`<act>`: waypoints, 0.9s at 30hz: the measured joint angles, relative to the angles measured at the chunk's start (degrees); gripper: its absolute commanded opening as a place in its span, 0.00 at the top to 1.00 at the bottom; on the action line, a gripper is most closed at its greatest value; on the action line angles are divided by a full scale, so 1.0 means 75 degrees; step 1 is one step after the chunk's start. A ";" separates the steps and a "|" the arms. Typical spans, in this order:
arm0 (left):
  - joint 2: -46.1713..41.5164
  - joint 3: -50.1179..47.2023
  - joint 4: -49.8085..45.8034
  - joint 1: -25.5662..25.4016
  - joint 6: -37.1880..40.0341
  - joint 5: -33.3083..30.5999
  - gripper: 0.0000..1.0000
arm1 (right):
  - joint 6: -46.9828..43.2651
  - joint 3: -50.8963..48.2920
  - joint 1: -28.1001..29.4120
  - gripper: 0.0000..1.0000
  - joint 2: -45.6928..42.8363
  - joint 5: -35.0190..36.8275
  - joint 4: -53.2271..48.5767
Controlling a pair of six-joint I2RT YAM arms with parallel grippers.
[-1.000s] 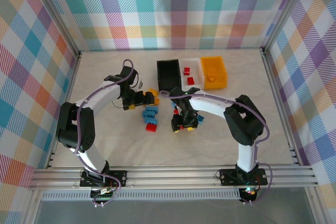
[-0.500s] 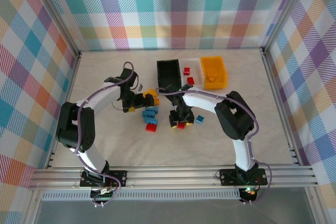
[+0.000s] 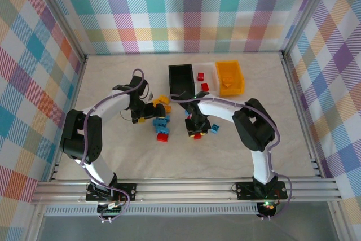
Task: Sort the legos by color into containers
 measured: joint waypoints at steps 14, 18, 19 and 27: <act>-0.0533 -0.0210 0.0125 -0.0012 -0.0487 -0.0047 0.02 | -0.0446 0.0073 -0.0373 0.71 -0.1824 0.0108 -0.0691; -0.0764 -0.0210 0.0087 -0.0119 -0.0656 -0.0149 0.02 | -0.0705 0.1183 -0.1224 0.71 -0.1699 0.0026 -0.0720; -0.0819 -0.0210 0.0050 -0.0192 -0.0679 -0.0178 0.02 | -0.0790 0.1574 -0.1451 0.71 -0.1562 -0.0003 -0.0714; -0.1023 -0.0070 -0.0766 -0.0854 -0.0799 -0.0458 0.03 | -0.1265 0.5045 -0.2838 0.71 0.1087 -0.0227 -0.0437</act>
